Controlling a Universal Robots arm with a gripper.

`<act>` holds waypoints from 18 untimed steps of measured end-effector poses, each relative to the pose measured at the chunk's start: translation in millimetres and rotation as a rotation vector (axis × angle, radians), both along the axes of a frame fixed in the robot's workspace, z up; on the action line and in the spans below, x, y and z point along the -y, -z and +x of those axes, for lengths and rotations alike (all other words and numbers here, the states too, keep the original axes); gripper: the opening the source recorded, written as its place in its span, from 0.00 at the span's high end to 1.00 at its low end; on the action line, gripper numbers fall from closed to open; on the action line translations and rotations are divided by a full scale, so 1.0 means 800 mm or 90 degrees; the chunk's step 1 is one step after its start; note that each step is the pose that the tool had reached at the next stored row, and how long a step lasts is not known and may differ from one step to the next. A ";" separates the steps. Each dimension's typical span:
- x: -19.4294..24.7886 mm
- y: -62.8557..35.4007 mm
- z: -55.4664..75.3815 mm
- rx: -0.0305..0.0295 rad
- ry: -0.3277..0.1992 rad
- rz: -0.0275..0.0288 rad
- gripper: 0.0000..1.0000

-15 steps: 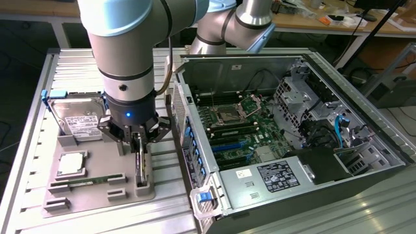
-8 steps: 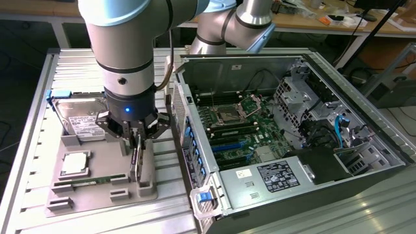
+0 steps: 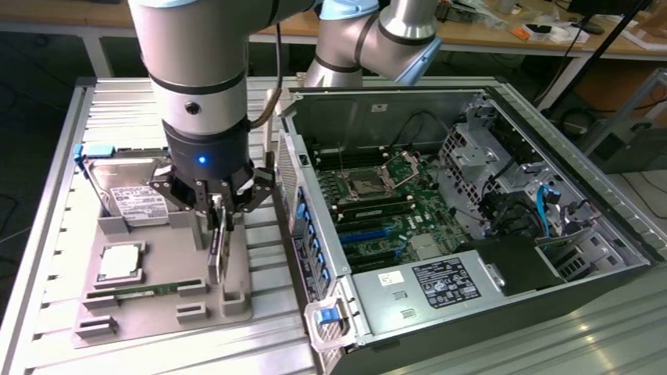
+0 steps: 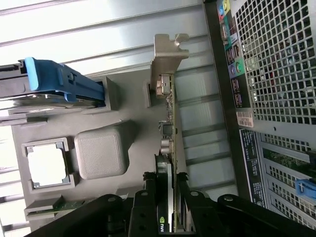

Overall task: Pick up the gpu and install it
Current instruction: 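Pick up the gpu and move the gpu toward the slot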

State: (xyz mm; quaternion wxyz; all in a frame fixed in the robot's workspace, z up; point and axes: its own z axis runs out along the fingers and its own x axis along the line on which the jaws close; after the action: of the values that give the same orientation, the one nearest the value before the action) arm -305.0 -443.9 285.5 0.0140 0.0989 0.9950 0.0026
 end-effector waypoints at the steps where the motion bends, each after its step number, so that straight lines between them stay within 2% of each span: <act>1: 0.0000 -0.004 0.000 0.0000 0.000 0.0000 0.73; 6: 0.0000 -0.019 0.000 0.0000 0.000 0.0000 0.73; 8: 0.0000 -0.030 0.000 0.0000 0.000 0.0000 0.73; 11: 0.0000 -0.037 0.000 0.0000 -0.001 0.0000 0.73; 18: 0.0000 -0.041 0.000 0.0000 -0.001 0.0000 0.73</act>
State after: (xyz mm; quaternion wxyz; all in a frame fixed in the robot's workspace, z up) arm -305.0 -443.9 318.6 0.0140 0.0984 0.9950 0.0026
